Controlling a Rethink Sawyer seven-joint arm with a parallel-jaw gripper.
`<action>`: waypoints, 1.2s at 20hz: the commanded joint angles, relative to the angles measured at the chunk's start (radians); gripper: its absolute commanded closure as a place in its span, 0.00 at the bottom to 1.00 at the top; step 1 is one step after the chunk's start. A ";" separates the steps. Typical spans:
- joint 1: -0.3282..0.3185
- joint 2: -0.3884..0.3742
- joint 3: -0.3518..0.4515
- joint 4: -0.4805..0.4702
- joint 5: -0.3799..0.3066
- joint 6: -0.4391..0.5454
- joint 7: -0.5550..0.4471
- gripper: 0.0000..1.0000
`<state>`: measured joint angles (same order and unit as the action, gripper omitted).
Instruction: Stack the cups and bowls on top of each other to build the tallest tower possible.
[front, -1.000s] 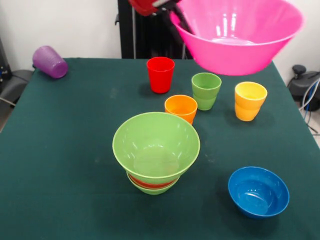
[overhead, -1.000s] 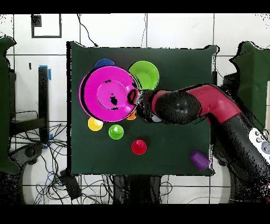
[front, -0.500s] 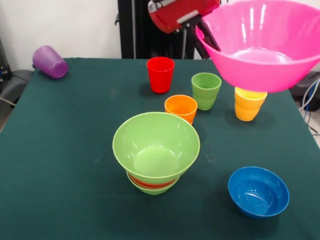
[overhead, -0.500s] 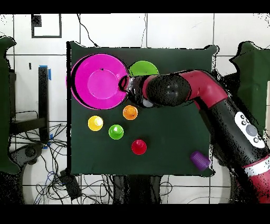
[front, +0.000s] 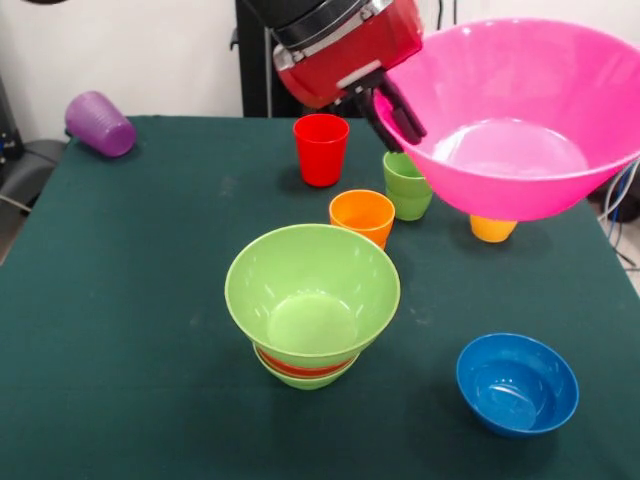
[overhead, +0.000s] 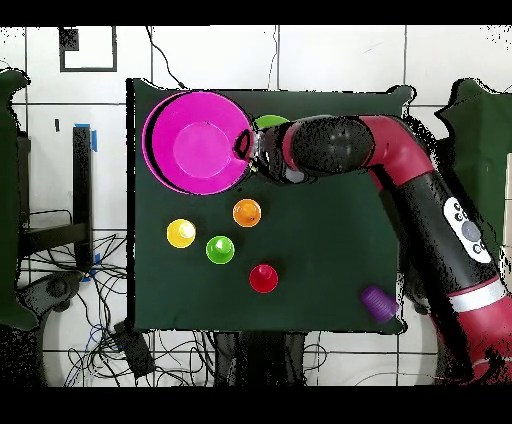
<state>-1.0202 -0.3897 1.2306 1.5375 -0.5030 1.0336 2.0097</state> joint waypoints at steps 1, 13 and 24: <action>0.068 0.075 -0.121 -0.170 -0.013 0.158 -0.341 1.00; 0.077 0.111 -0.119 -0.254 -0.008 0.219 -0.421 1.00; 0.086 0.119 -0.113 -0.302 0.004 0.290 -0.442 1.00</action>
<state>-0.9878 -0.3008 1.2222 1.3254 -0.5026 1.1888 1.8911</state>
